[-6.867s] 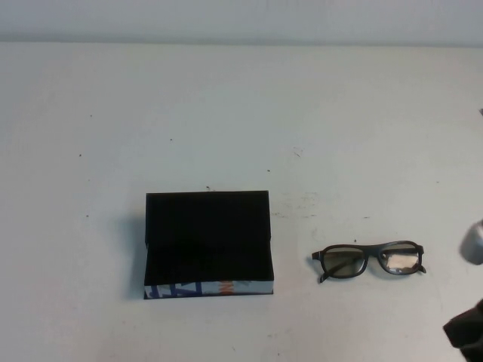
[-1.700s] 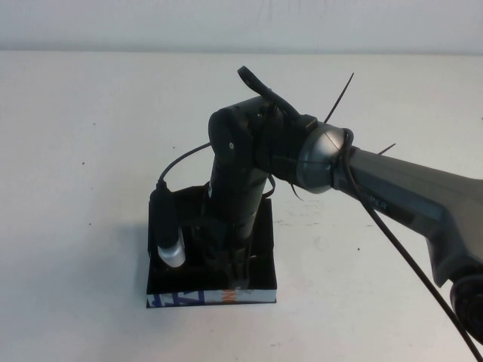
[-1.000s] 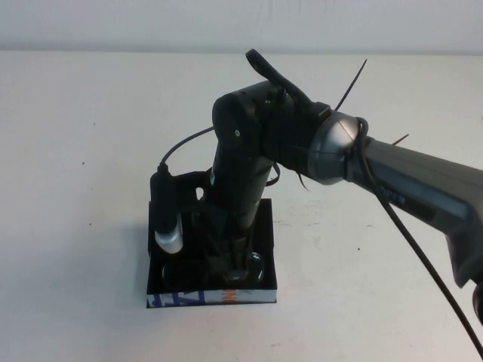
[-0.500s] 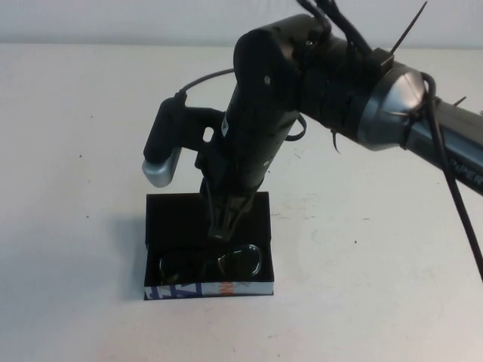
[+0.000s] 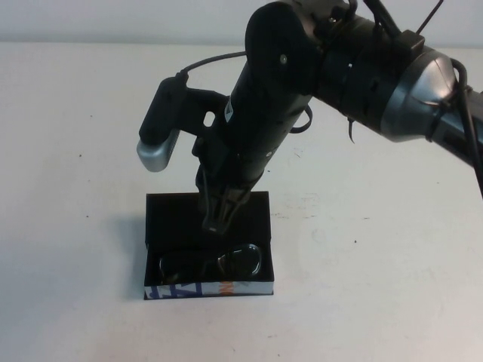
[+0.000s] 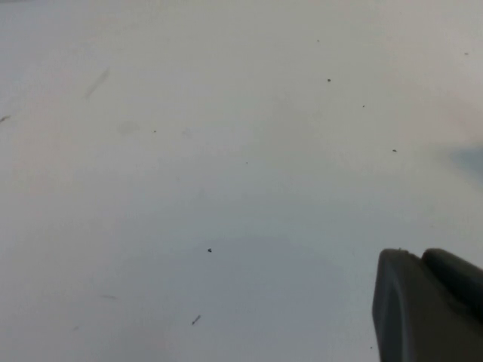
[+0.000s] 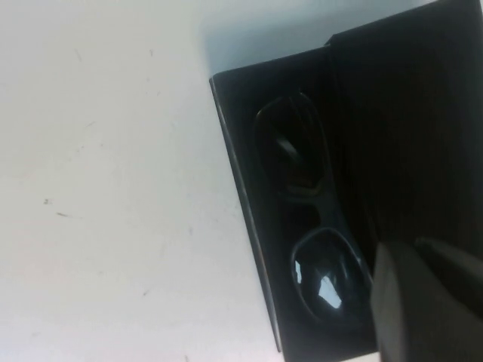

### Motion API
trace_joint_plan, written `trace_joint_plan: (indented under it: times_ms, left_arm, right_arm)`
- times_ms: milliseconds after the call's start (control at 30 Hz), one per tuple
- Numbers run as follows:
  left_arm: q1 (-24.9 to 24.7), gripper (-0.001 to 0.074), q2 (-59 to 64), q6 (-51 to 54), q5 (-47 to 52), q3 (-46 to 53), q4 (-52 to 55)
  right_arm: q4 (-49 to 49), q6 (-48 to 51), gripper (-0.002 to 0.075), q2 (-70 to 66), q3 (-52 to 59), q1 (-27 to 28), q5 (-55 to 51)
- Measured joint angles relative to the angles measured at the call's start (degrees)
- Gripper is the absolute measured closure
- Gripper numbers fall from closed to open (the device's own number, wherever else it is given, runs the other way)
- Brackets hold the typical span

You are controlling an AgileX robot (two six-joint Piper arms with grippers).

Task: Return glasses to glasses case
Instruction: Place the glasses in the glasses case, then close the glasses case

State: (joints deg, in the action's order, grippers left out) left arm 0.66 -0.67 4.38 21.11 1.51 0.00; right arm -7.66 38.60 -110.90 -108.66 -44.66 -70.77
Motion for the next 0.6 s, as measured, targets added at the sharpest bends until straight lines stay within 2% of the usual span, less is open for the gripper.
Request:
trace_joint_plan:
  times_ms: [133, 300, 400, 600]
  left_arm:
    - [0.0, 0.0736, 0.0, -0.3, -2.0, 0.0, 0.0]
    - [0.0, 0.0736, 0.0, -12.6, -12.8, 0.0, -8.8]
    - [0.0, 0.0736, 0.0, -16.6, -18.9, 0.0, -11.0]
    - [0.0, 0.0736, 0.0, -20.7, -22.0, 0.0, -11.8]
  right_arm:
    - [-0.1, -1.5, 0.0737, 0.0, 0.0, 0.0, 0.0]
    - [-0.1, -10.4, 0.0737, 0.0, 0.0, 0.4, -0.1]
    - [-0.2, -15.4, 0.0737, 0.0, 0.0, 1.5, 0.3]
    - [-0.4, -20.3, 0.0737, 0.0, 0.0, 4.5, 1.5]
